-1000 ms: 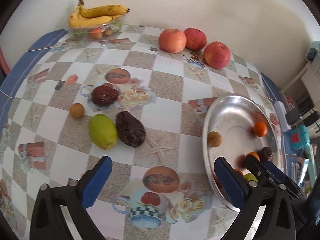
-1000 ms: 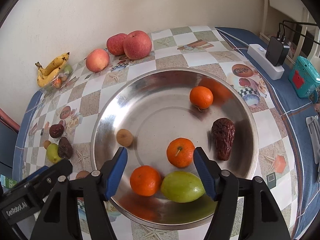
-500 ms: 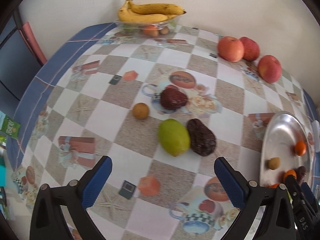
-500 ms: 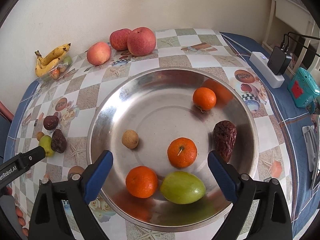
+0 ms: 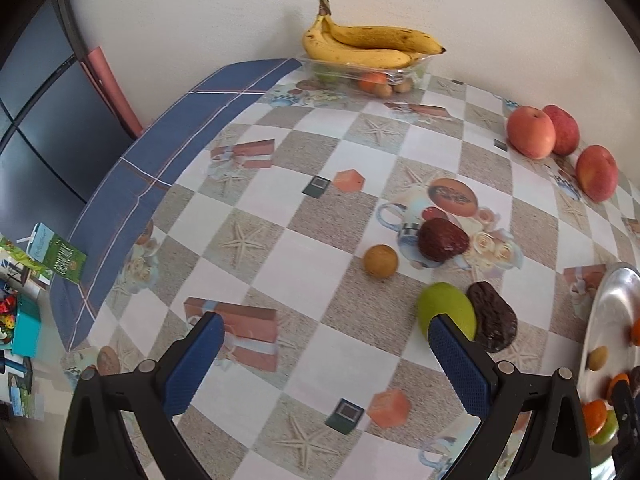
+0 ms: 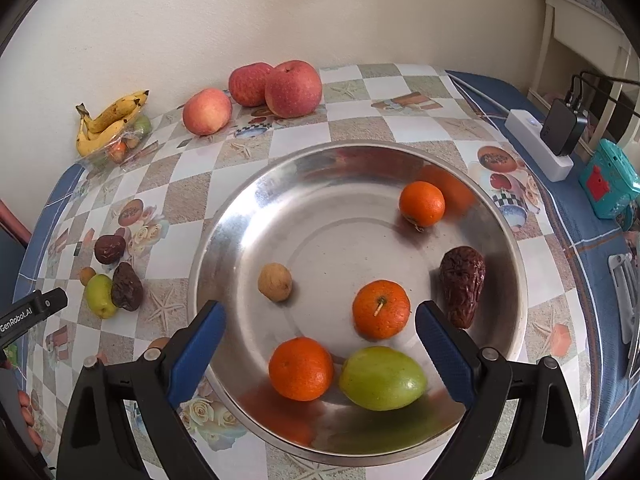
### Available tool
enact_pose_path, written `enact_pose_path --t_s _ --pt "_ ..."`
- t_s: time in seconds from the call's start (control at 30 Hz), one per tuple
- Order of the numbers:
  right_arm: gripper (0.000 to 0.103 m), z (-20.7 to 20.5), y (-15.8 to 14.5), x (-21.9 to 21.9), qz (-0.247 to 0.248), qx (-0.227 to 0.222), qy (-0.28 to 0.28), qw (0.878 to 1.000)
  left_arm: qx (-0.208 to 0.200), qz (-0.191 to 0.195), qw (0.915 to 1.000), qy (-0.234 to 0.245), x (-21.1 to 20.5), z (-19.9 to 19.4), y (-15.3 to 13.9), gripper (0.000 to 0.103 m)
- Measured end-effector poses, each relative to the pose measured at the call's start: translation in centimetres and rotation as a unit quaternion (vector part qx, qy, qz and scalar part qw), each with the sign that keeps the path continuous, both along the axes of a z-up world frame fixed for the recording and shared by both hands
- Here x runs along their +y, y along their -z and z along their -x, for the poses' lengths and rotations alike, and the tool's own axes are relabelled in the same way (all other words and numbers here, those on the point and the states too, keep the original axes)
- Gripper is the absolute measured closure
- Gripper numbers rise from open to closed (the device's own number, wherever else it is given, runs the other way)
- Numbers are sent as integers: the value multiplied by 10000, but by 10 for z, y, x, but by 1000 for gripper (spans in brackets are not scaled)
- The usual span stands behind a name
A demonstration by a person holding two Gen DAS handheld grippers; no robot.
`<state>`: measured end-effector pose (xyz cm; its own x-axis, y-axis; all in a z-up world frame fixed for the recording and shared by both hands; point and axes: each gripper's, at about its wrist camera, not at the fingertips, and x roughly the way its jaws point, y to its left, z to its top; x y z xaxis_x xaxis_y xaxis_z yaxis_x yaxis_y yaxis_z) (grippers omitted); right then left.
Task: Organize fruits
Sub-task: 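Move both tools back from the plate toward the remaining fruit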
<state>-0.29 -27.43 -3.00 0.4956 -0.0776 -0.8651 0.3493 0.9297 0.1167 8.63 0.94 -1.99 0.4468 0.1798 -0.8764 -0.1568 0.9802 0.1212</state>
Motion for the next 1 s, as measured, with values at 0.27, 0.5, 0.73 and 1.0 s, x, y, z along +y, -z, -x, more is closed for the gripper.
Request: enact_pose_path --t_s 0.27,0.5,0.73,1.0 --pt "7 -8 -2 14 2 -12 -137 9999 -10 303 9995 -58 18 -10 1 0" --pt "7 -18 -10 33 -126 -238 -444 9987 -192 900 9957 -111 31 -26 -3 0" --pt "7 -38 -25 58 -418 -644 -760 9941 -268 1308 9910 -49 41 -47 -2 0" --pt "7 -68 -15 84 -742 -521 -1033 9905 -179 1493 9886 -95 53 -70 8 0"
